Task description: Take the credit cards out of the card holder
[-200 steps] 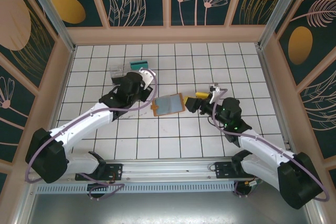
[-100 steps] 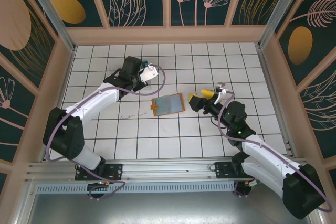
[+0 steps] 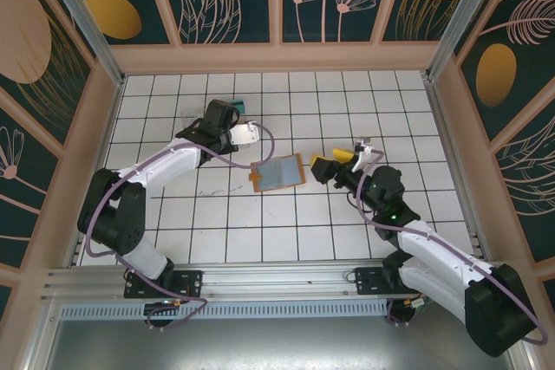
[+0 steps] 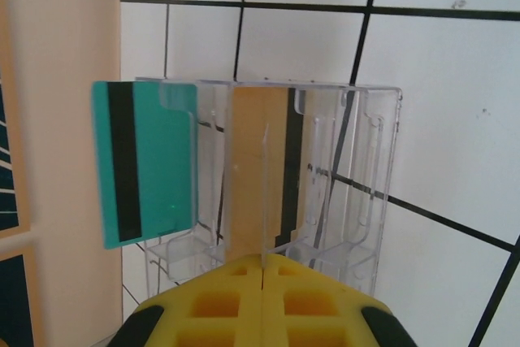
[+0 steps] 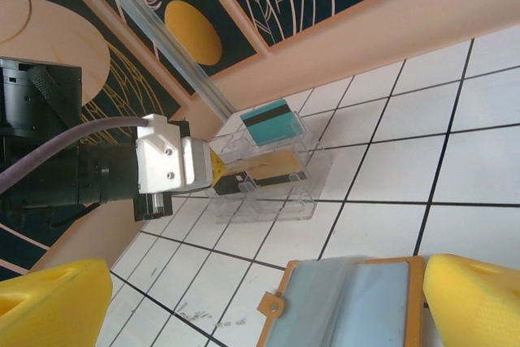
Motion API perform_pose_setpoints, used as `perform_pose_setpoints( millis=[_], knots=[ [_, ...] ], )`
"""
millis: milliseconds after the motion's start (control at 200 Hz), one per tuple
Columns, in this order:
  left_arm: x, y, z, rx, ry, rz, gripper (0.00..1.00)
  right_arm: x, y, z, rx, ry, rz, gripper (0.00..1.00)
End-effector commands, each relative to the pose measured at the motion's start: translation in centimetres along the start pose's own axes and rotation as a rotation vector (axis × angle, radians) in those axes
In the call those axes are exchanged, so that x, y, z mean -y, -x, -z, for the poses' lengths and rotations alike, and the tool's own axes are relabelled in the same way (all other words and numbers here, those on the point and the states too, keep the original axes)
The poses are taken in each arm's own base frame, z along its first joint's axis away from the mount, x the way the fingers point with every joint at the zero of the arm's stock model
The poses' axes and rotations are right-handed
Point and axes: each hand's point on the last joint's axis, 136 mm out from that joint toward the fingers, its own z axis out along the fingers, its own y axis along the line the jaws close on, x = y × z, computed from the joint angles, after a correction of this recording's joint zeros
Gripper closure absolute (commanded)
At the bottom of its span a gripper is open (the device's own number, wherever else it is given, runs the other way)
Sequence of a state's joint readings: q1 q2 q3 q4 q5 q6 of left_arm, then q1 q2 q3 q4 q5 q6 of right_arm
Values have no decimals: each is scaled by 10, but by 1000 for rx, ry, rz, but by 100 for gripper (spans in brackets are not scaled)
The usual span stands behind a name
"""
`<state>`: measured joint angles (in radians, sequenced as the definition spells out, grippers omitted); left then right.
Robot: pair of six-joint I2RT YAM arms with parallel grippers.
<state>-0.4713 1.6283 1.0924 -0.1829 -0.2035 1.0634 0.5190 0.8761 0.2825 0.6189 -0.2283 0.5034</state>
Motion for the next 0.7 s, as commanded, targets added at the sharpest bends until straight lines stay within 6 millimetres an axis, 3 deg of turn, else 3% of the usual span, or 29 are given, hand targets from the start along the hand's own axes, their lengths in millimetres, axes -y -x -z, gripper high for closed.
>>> perform_pose_setpoints(
  millis=[0,220,240,325,691],
  knots=[
    [-5,4,-10,13,26,-34,100,-3,3,-3,-4,4,2,1],
    [-13,13,-19,32,32,-34,100,0,0,-4,-12,-5,3,1],
    [-5,11,-28,20,9,-39,100,0,0,-4,-13,-5,5,1],
    [-4,9,-33,11,14,-44,100,0,0,-5,-13,-7,5,1],
    [-9,6,-43,3,38,-43,100,1,-5,-8,-35,-4,-1,1]
  ],
)
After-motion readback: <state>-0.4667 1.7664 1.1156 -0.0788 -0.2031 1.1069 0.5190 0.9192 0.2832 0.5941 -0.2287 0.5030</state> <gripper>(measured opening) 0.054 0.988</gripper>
